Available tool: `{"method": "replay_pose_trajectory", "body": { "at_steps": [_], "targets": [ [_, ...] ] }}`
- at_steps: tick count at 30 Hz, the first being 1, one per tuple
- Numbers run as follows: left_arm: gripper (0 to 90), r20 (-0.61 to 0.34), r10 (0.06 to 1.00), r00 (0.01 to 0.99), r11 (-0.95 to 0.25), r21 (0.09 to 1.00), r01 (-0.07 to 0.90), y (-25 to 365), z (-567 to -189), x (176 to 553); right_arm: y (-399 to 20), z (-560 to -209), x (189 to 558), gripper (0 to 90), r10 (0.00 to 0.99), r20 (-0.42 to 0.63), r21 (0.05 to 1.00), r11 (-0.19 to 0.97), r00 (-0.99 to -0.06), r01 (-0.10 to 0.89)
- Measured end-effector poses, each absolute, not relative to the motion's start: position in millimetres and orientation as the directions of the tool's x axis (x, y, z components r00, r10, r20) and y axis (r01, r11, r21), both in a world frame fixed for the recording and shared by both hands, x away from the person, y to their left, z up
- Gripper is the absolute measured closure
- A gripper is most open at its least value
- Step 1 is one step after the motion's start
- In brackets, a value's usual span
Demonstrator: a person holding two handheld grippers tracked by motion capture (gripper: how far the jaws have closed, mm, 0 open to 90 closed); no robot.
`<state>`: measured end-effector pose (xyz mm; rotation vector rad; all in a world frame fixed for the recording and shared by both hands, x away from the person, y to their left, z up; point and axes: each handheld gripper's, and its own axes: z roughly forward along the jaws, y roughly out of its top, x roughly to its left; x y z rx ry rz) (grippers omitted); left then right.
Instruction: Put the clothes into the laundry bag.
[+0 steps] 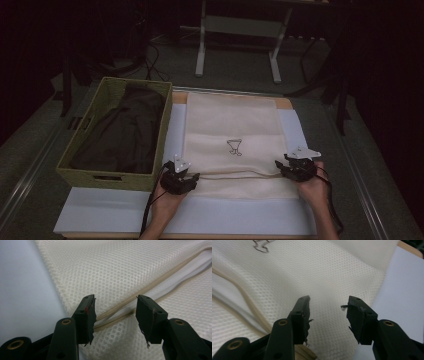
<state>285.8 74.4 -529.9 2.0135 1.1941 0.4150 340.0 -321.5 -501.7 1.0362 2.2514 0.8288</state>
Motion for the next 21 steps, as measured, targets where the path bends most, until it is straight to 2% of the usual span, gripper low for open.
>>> {"method": "replay_pose_trajectory", "body": {
  "at_steps": [6,21],
  "targets": [
    [50.0,-0.113,0.849,0.516,-0.271,0.746,0.609,73,-520,288,-314,-491,340,52.1,0.766,-0.204,0.695,0.552,-0.61,0.46],
    [51.7,-0.073,0.843,0.533,-0.31,0.745,0.591,67,-513,291,-282,-471,339,50.2,0.661,-0.202,0.668,0.632,-0.723,0.392]
  ]
}}
